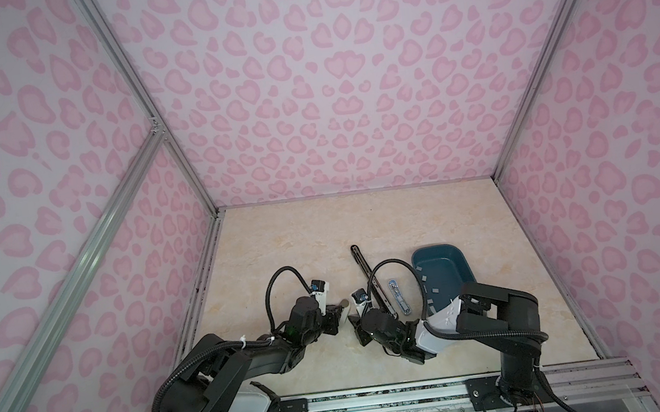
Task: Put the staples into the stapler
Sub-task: 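Hold the closed stapler top down with the left gripper beside the right gripper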
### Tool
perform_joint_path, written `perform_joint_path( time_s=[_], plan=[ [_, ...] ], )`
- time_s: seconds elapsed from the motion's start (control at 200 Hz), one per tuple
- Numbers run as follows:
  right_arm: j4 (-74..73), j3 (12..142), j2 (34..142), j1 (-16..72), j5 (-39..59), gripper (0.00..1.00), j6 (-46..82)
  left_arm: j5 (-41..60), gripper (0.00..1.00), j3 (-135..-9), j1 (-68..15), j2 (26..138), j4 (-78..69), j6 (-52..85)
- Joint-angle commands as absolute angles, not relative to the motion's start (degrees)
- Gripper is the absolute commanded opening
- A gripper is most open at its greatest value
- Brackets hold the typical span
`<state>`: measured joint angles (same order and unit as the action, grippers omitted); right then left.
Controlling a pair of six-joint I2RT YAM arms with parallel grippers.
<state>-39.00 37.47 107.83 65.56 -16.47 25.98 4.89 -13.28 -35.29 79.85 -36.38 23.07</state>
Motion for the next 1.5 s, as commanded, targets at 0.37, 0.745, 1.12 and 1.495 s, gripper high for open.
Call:
perform_joint_path(
  time_s=[0.37,0.745,1.12,1.495],
  plan=[
    [-41.17,35.09,103.69,66.26,-16.3,0.38,26.77,7.22,0.08,-12.63,-33.77,82.2,-37.58,26.05],
    [-39.33,37.19,103.58,66.53,-16.61,0.39,27.05,4.94,0.08,-10.33,-32.43,85.43,-39.94,28.12],
    [-35.83,38.62,103.02,66.2,-20.5,0.4,29.43,1.88,0.13,-9.31,-32.43,87.75,-40.89,29.75],
    [-29.42,42.84,106.48,63.65,-20.86,0.38,33.65,0.59,0.16,-9.27,-32.43,89.09,-40.43,31.03]
  ],
)
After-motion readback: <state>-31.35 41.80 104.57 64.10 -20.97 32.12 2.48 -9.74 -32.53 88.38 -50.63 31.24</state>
